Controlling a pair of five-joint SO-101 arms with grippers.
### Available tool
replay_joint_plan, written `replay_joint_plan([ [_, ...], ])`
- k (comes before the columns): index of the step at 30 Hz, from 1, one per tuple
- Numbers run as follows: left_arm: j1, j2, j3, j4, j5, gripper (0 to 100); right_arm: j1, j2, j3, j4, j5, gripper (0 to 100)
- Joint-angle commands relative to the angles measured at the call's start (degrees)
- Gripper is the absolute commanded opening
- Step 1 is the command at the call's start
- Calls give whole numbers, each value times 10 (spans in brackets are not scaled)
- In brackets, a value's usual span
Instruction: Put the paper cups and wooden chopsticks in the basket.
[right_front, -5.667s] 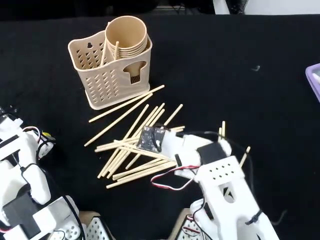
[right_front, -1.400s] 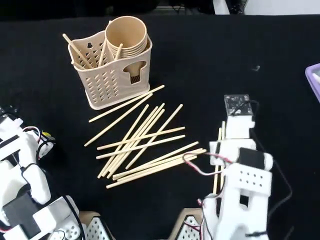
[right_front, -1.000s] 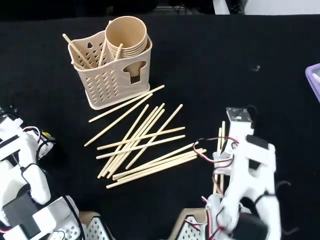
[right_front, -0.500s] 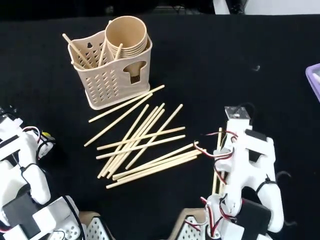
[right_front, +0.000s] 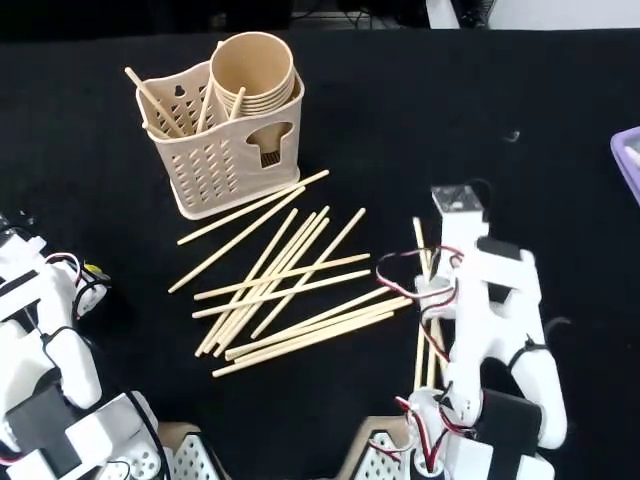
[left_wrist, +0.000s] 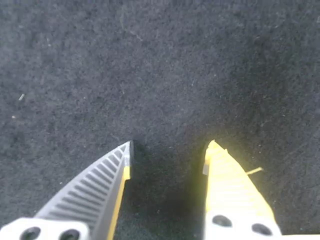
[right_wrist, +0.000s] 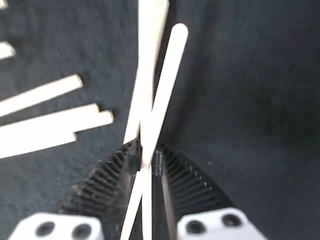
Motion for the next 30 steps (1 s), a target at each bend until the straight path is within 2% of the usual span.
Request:
replay_joint_plan([
  [1, -7, 1, -20, -8, 3, 238, -16, -3, -73, -6, 7, 11],
  [8, -7, 1, -20, -8, 3, 238, -78, -2, -164, -1, 7, 11],
  [19, -7, 1, -20, -8, 3, 238, -224, -13, -169, 21, 8, 11],
  [30, -7, 1, -22, -8, 3, 238, -330, -191, -115, 134, 15, 11],
])
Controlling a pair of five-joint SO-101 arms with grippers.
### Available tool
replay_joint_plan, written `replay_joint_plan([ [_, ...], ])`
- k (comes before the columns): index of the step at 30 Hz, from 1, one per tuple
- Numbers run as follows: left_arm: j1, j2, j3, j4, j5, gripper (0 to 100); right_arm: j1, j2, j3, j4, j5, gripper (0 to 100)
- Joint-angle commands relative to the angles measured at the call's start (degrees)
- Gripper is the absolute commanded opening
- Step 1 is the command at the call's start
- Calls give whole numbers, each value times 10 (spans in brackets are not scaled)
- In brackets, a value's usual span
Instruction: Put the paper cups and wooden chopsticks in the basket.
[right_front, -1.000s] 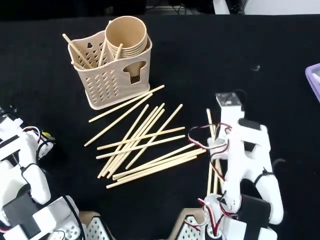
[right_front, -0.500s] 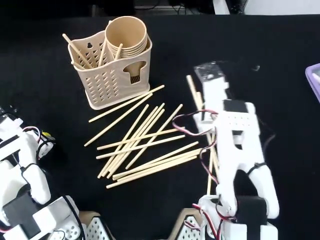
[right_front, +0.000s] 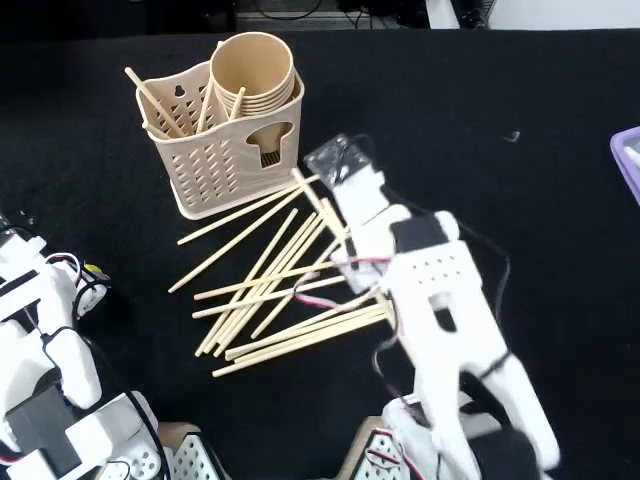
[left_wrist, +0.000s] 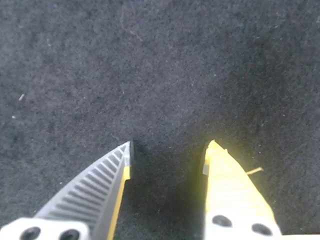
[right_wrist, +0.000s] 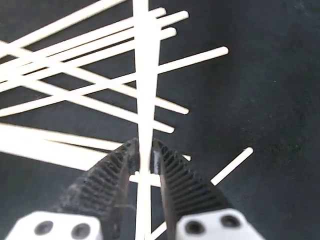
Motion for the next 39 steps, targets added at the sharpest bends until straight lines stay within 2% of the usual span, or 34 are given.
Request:
replay_joint_plan([
  [1, -7, 1, -22, -8, 3, 238, -24, -87, 20, 29, 25, 11],
  [6, -7, 1, -22, -8, 3, 238, -26, -187, 58, 25, 75, 11],
  [9, -7, 1, -22, -8, 3, 238, -54, -239, 59, -8, 74, 11],
  [18, -7, 1, -22, -8, 3, 238, -239, -263, 25, -145, 72, 11],
  [22, -7, 1, -22, -8, 3, 238, -273, -214, -34, -219, 71, 11],
  [32, -7, 1, -21, -8, 3, 238, -271, -34, -223, -469, -137, 11],
  [36, -7, 1, -21, -8, 3, 238, -271, 54, -293, -581, -149, 11],
  [39, -7, 1, -21, -8, 3, 238, -270, 115, -356, -622, -149, 11],
])
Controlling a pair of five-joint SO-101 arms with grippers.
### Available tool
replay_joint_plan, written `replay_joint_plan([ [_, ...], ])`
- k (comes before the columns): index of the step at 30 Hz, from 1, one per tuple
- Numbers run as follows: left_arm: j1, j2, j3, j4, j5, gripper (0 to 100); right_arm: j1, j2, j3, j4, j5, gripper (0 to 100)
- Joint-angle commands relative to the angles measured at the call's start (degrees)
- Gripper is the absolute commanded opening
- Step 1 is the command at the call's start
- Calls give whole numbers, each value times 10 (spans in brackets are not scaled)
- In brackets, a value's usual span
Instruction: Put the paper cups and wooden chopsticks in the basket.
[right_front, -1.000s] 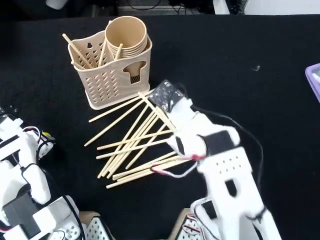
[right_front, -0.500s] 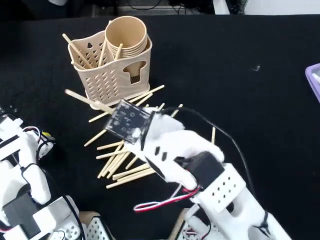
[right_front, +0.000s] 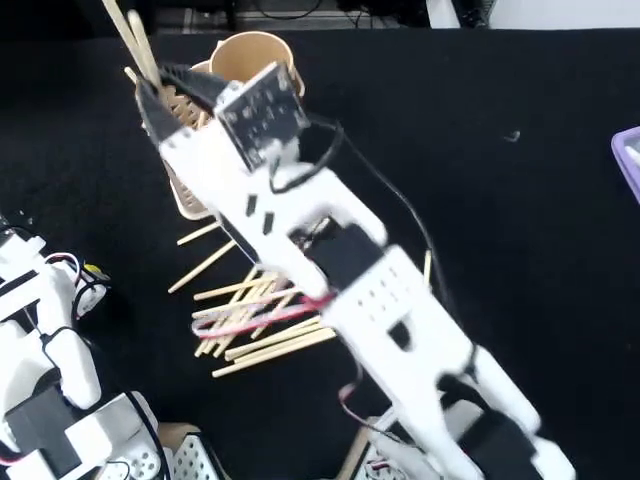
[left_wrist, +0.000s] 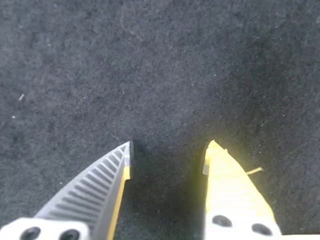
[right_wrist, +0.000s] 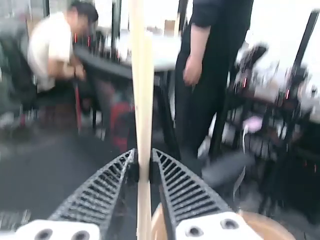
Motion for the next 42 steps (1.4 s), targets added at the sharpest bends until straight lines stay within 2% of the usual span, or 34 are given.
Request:
replay_joint_plan([
  [1, -7, 1, -21, -9, 3, 238, 0, 59, -102, -55, -5, 11],
  [8, -7, 1, -21, -9, 3, 238, 46, 208, -250, -52, -7, 11],
  [15, -7, 1, -22, -9, 3, 238, 65, 294, -253, -25, -10, 15],
  [19, -7, 1, -22, -9, 3, 238, 62, 302, -259, 76, -10, 18],
  [24, 7, 1, -21, -9, 3, 238, 66, 295, -294, 160, -10, 116],
  [27, 7, 1, -21, -9, 3, 238, 66, 269, -328, 240, -10, 131],
  [36, 7, 1, -20, -9, 3, 238, 72, 140, -351, 550, -5, 133],
  [42, 8, 1, -20, -9, 3, 238, 72, 119, -351, 757, -5, 134],
])
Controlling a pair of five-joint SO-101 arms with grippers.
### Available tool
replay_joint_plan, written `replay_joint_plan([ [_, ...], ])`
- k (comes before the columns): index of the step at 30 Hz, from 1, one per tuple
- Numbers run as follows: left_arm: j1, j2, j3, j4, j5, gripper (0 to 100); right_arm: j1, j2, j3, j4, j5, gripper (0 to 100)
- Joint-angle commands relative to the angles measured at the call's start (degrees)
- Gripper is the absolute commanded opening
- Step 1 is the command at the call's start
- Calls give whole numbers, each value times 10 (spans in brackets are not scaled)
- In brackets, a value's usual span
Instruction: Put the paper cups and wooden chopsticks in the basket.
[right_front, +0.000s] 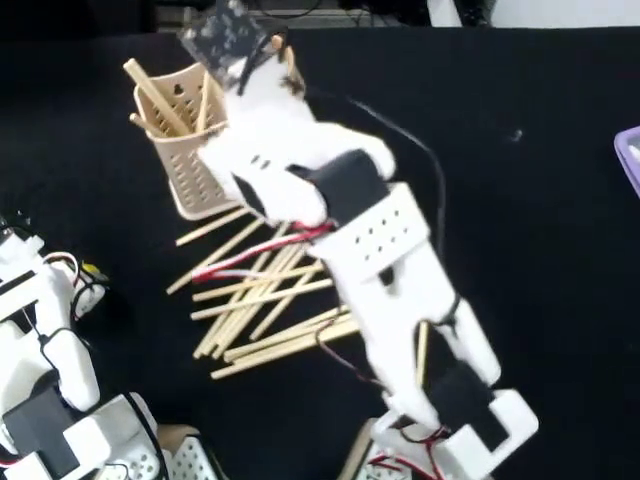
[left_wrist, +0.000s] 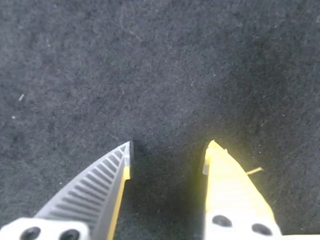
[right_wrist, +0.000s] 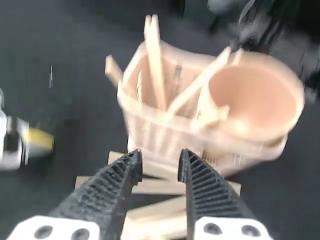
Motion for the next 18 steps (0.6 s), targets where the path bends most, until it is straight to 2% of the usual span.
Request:
replay_joint_plan([
  [1, 7, 1, -20, -9, 3, 238, 14, -34, -29, 119, -1, 135],
  [3, 7, 1, -19, -9, 3, 238, 14, -35, -11, 156, 1, 135],
  [7, 7, 1, -19, -9, 3, 238, 13, -39, 95, 150, 49, 135],
  [18, 7, 1, -19, -9, 3, 238, 13, -142, 487, -97, 86, 136],
])
